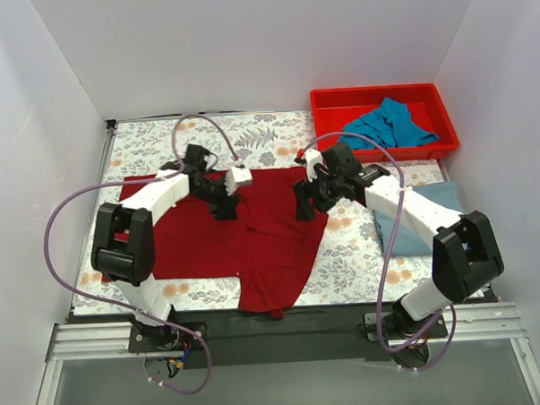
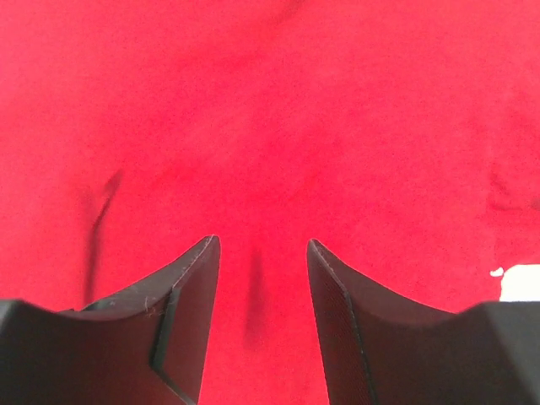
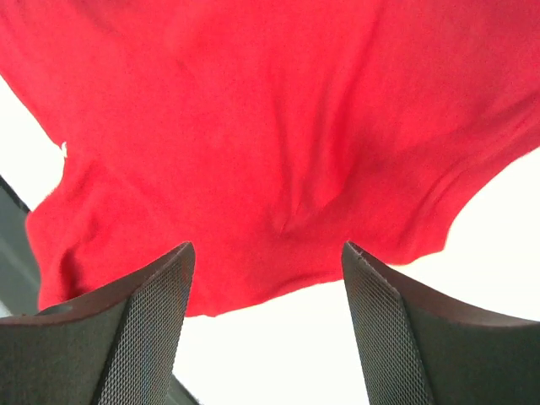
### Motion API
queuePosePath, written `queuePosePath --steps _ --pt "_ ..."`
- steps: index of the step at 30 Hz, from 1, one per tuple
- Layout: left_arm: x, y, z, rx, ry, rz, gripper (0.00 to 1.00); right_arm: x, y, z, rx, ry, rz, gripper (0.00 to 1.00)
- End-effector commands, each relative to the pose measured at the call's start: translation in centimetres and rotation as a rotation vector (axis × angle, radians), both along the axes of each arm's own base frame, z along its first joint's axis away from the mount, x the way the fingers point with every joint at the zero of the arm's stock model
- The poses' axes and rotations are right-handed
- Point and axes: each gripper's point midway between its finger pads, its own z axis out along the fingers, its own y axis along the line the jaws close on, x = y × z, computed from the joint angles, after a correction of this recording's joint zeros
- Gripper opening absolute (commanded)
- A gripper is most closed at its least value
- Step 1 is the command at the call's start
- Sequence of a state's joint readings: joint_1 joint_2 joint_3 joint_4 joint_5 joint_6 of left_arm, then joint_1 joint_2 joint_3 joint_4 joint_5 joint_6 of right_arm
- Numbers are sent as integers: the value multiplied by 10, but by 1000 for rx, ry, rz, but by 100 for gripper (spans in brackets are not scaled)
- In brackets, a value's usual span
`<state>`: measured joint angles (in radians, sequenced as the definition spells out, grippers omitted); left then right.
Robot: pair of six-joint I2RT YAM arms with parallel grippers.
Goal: Fold and stack the t-shirts
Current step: Fold the tshirt
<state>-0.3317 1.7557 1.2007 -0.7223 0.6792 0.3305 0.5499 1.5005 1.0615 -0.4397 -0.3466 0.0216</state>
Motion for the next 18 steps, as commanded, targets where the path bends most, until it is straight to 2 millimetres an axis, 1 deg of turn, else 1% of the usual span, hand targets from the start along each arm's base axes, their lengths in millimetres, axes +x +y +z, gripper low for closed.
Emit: queuePosePath --steps 1,2,3,4,5,6,7,8,9,10,11,12,13,14,16,17,18 --pt "32 26 64 -150 19 282 44 41 17 35 17 -165 67 76" --pt "48 49 69 -163 17 390 44 50 18 34 -2 -179 74 74" --pt "60 62 74 -166 13 473 44 63 24 44 -3 -206 73 69" --pt "78 81 79 -152 -27 569 44 71 26 27 -40 -176 78 66" --pt "89 107 77 -153 4 693 42 82 23 21 -87 -188 68 64" --pt "101 127 82 -152 -4 761 41 95 25 30 -109 -208 59 60" --pt "107 144 78 -125 4 828 40 103 24 8 -159 -174 61 60" --pt "110 156 75 -120 23 867 40 113 21 5 -199 -179 48 59" --pt "115 182 65 -108 50 929 39 117 21 0 -226 -173 57 58" --pt "120 197 63 -93 53 974 38 123 22 -8 -247 -161 63 58" --pt "125 215 57 -54 52 1031 38 125 21 -12 -266 -160 64 58" --pt "125 240 40 -22 92 1094 38 126 22 -15 -275 -163 73 58" --pt "133 255 42 -11 83 1121 38 128 22 -20 -284 -163 82 58" --pt "133 278 28 10 120 1181 38 128 22 -23 -305 -169 85 58" --pt "139 299 26 6 131 1241 38 128 19 -33 -338 -167 98 58" --pt "142 316 30 15 114 1281 39 126 17 -39 -359 -162 101 58" --pt "145 323 22 19 126 1307 39 125 16 -44 -375 -157 106 57"
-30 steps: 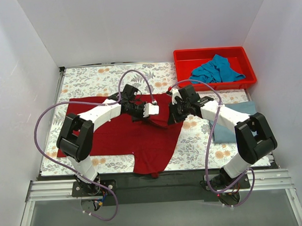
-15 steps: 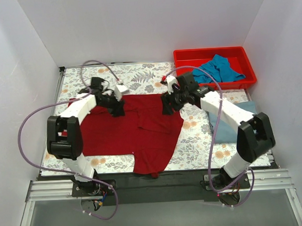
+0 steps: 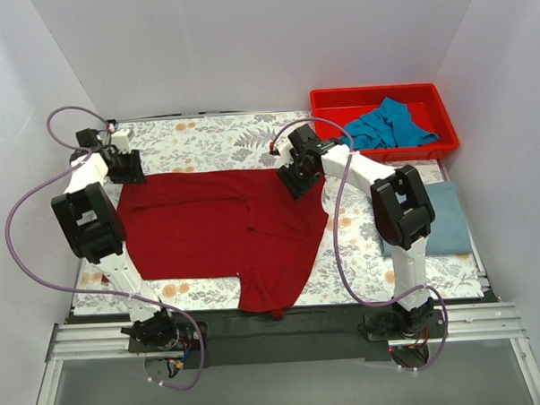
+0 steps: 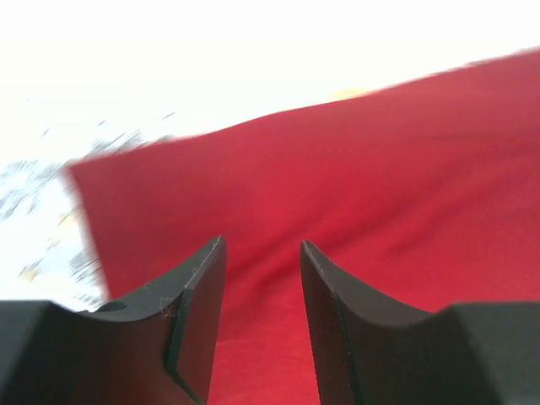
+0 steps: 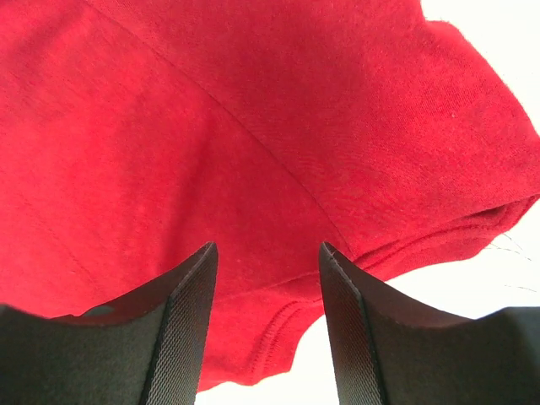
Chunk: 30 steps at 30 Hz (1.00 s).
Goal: Fold and stack the t-shirts
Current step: Fold the tshirt
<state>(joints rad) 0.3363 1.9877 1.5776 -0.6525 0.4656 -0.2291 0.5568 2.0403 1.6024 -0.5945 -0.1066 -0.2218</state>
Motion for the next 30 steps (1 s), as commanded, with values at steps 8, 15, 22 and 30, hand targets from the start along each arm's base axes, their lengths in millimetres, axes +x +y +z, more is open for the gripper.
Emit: queuePosePath --steps 8,15,22,30 --pt "21 85 -27 140 65 280 43 3 -11 -17 -121 -26 39 56" --pt "38 98 -40 158 72 290 44 5 -12 -20 -128 -30 51 56" --pt "38 91 -39 124 76 267 43 7 -11 -23 -136 -29 55 56" --pt "34 79 -36 74 75 237 39 8 -11 -24 -137 -29 55 56"
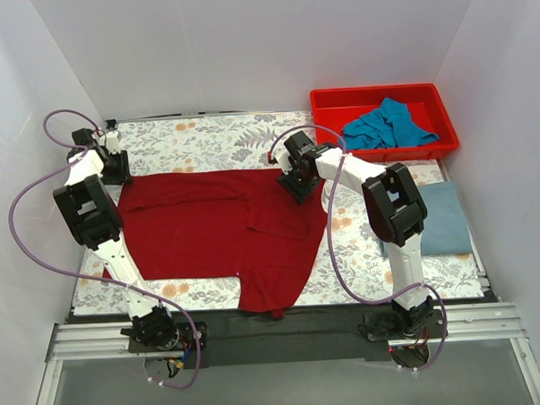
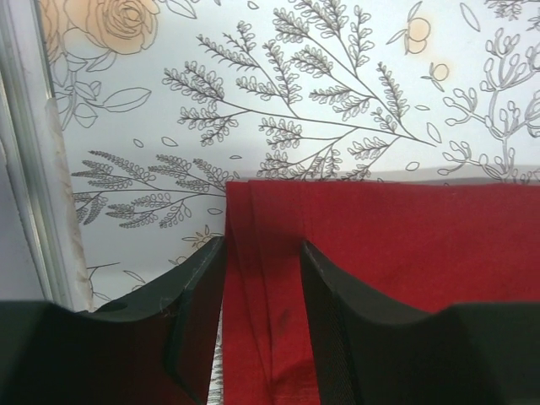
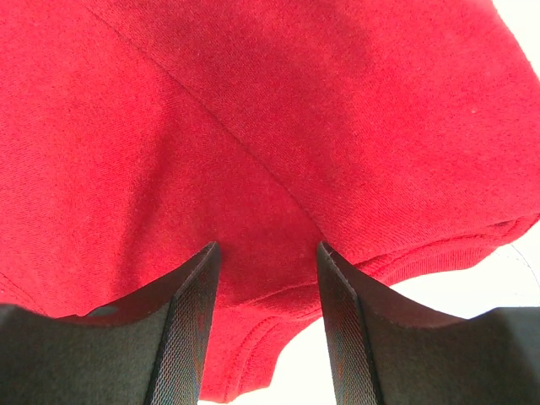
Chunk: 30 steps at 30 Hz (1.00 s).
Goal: Fold and stack the t-shirts
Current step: Fold the tshirt
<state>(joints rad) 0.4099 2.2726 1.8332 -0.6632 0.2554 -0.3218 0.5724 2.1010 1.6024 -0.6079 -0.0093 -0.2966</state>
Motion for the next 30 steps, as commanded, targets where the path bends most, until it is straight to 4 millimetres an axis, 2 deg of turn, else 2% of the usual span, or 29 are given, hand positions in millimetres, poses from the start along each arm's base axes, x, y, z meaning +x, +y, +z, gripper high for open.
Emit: queuePosePath --steps 1,8,9,15,20,30 --pt "4 -8 23 -27 -45 -20 39 6 4 5 -1 -19 17 56" --pt "4 -10 17 -44 -29 -21 35 7 4 6 1 -24 19 56" --pt "4 -9 16 -41 -28 -19 35 10 0 6 -20 -35 7 56" --pt "3 -3 14 -17 -22 3 35 11 1 6 -18 -37 9 56" --pt "4 5 13 20 -27 30 44 12 1 7 -18 -41 10 56" --pt "11 0 10 -24 -27 7 38 12 -1 4 -28 -38 10 56"
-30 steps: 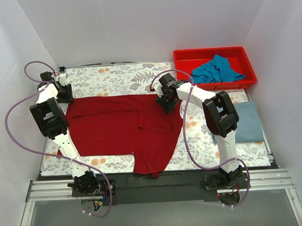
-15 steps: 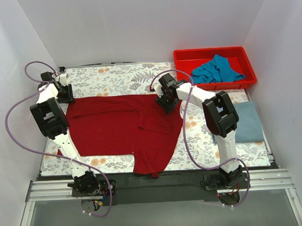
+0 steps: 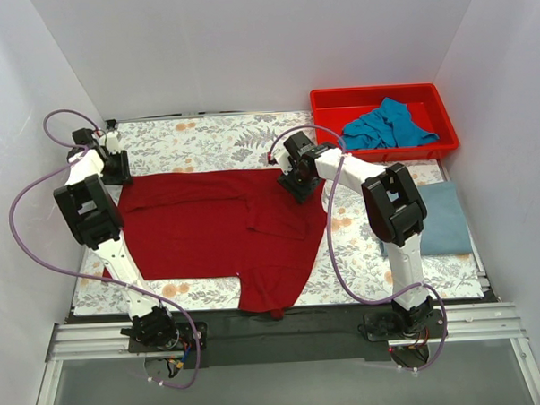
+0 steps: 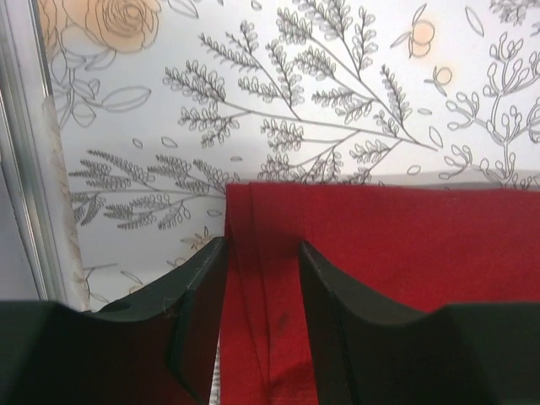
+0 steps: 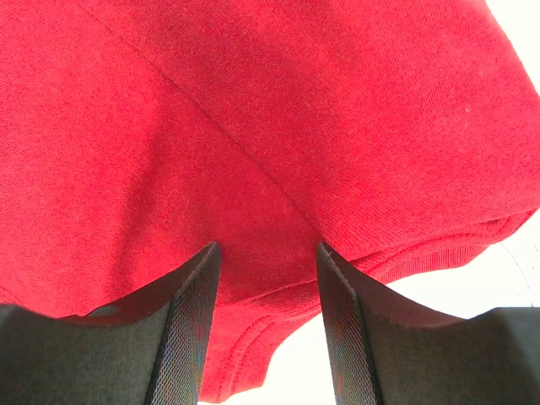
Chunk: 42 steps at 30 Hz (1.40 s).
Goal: Fold and stack the t-shirts
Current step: Fold the tshirt
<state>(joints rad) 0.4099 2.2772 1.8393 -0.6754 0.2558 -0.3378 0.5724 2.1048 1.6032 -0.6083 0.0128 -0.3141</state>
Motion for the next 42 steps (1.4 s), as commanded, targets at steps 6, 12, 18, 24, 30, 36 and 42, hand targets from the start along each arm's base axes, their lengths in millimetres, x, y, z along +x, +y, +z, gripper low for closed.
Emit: queuePosePath --steps 6,12,18,24,30,36,42 --pt "17 -3 11 -35 -41 -15 34 10 2 5 -7 -26 1 56" --pt "21 -5 22 -42 -72 -25 25 11 2 4 -15 -30 4 56" --pt "25 0 30 -18 -93 -16 9 12 -1 1 -31 -33 0 56" --pt "41 13 45 38 -160 3 0 15 -10 -8 -84 -39 -6 54" --pt "57 25 41 80 -189 10 0 15 -16 -12 -120 -45 -7 54" --pt "64 35 31 122 -199 17 0 19 -17 -13 -126 -50 -11 54" --pt "76 35 24 115 -234 3 0 22 -15 -12 -121 -56 -10 54"
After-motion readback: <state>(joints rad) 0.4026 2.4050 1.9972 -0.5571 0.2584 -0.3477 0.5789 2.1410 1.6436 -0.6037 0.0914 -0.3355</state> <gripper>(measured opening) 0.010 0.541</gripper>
